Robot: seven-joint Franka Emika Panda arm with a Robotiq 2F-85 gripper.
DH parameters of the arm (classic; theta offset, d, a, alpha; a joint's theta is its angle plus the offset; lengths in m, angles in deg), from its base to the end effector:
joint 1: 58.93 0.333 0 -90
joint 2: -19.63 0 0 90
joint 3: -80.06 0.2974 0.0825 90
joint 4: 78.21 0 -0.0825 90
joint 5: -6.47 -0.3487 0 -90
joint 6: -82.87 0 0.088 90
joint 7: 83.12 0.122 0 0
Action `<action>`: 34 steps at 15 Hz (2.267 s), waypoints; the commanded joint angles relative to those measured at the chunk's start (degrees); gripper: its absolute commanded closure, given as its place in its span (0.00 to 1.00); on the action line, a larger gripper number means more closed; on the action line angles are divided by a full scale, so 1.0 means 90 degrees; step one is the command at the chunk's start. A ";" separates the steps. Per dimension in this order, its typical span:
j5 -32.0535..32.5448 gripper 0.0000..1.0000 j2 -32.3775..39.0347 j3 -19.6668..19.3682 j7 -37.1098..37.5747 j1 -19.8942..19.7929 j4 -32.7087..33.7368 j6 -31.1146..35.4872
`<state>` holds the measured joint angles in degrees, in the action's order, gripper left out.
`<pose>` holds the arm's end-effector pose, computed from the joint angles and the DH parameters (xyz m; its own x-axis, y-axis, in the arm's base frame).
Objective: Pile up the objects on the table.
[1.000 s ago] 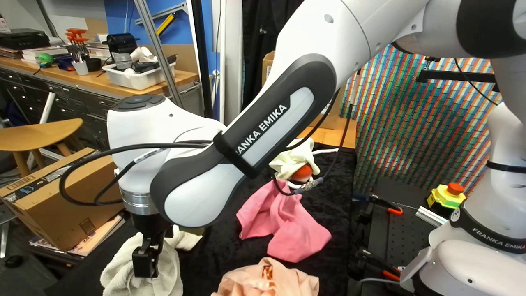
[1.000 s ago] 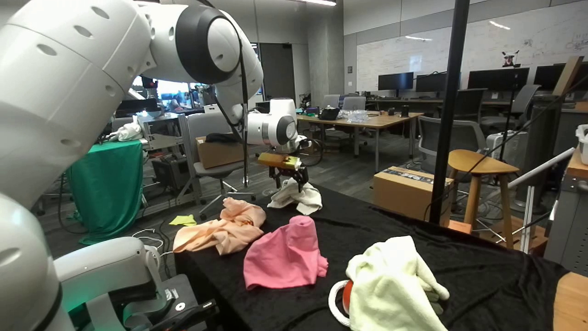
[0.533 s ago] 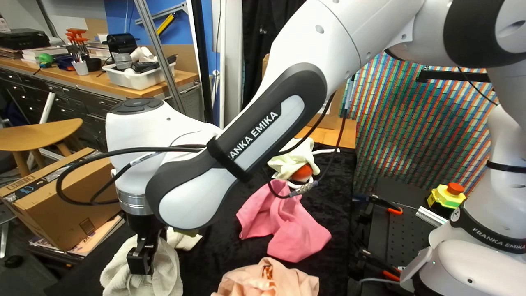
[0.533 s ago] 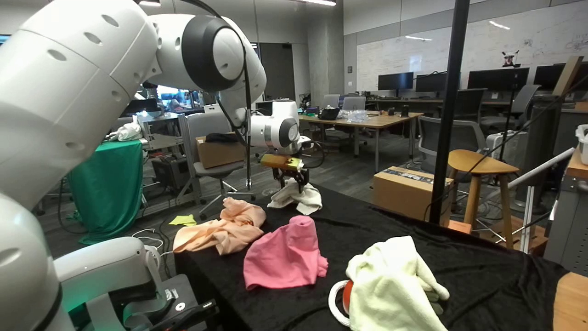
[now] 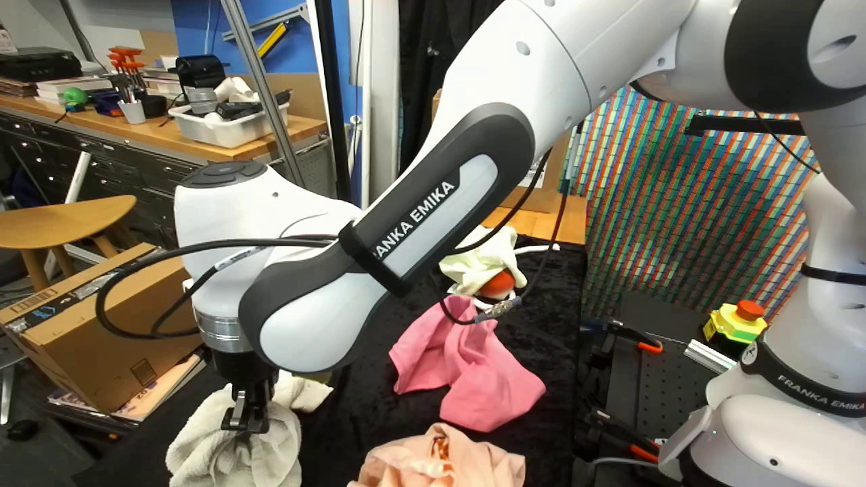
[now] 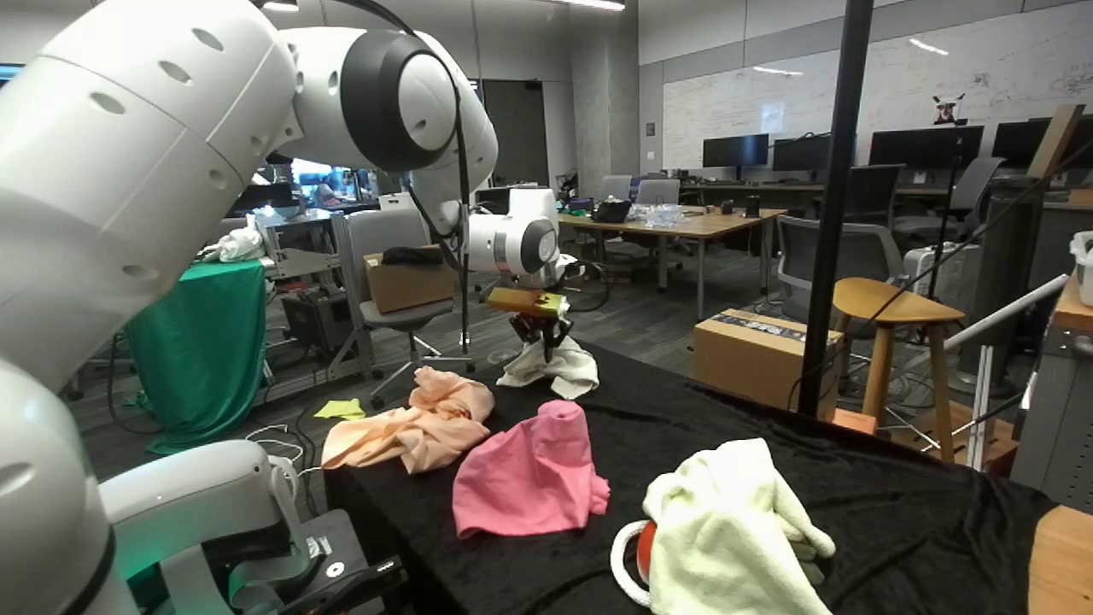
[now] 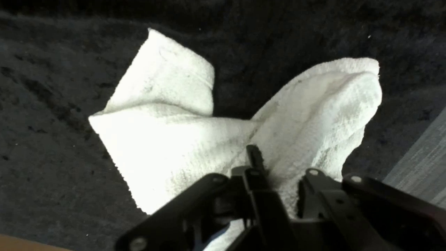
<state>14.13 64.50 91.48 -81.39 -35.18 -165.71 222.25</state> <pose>0.5733 0.3754 0.2091 0.8120 0.5670 0.1385 0.5771 -0.8155 -0.0442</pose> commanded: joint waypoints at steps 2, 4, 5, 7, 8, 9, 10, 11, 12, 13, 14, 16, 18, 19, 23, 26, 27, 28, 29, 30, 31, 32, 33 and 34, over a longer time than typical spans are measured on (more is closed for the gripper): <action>0.0034 0.98 -0.0149 0.0028 -0.0300 -0.0019 -0.0009 -0.0350; 0.0333 0.96 -0.0341 -0.0219 -0.0063 0.0161 -0.0198 -0.0212; 0.0579 0.97 -0.0479 -0.0404 0.0123 0.0292 -0.0341 -0.0090; 0.1122 0.97 -0.0787 -0.0742 0.0503 0.0513 -0.0661 0.0115; 0.1437 0.97 -0.0948 -0.0948 0.0815 0.0647 -0.0841 0.0232; 0.1737 0.97 -0.1130 -0.1131 0.1122 0.0769 -0.1029 0.0300; 0.2073 0.97 -0.1348 -0.1349 0.1528 0.0907 -0.1265 0.0352; 0.2421 0.97 -0.1523 -0.1547 0.1945 0.1039 -0.1447 0.0366; 0.2745 0.97 -0.1763 -0.1716 0.2362 0.1133 -0.1688 0.0334; 0.3052 0.97 -0.1981 -0.1880 0.2808 0.1218 -0.1892 0.0299; 0.3317 0.97 -0.2198 -0.1979 0.3182 0.1257 -0.2069 0.0206; 0.3790 0.97 -0.2684 -0.2049 0.3906 0.1169 -0.2457 0.0058; 0.4166 0.97 -0.3226 -0.1985 0.4510 0.0924 -0.2848 -0.0136; 0.4339 0.97 -0.3434 -0.1919 0.4789 0.0780 -0.2971 -0.0273; 0.4370 0.97 -0.4349 -0.1524 0.5183 -0.0077 -0.3456 -0.0741; 0.4214 0.97 -0.4943 -0.1328 0.5291 -0.0708 -0.3692 -0.0986; 0.4162 0.97 -0.5108 -0.1297 0.5332 -0.0924 -0.3739 -0.1039; 0.4139 0.97 -0.5228 -0.1267 0.5361 -0.1110 -0.3787 -0.1075; 0.4080 0.97 -0.5374 -0.1252 0.5352 -0.1294 -0.3830 -0.1120; 0.4068 0.97 -0.5473 -0.1243 0.5375 -0.1461 -0.3875 -0.1134; 0.4019 0.97 -0.5575 -0.1245 0.5346 -0.1619 -0.3908 -0.1154; 0.3985 0.97 -0.5657 -0.1251 0.5331 -0.1761 -0.3949 -0.1143; 0.3918 0.97 -0.5739 -0.1263 0.5290 -0.1896 -0.3968 -0.1160; 0.3897 0.97 -0.5819 -0.1270 0.5277 -0.2020 -0.4011 -0.1174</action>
<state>50.67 15.79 78.97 -34.25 -50.07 -199.78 212.34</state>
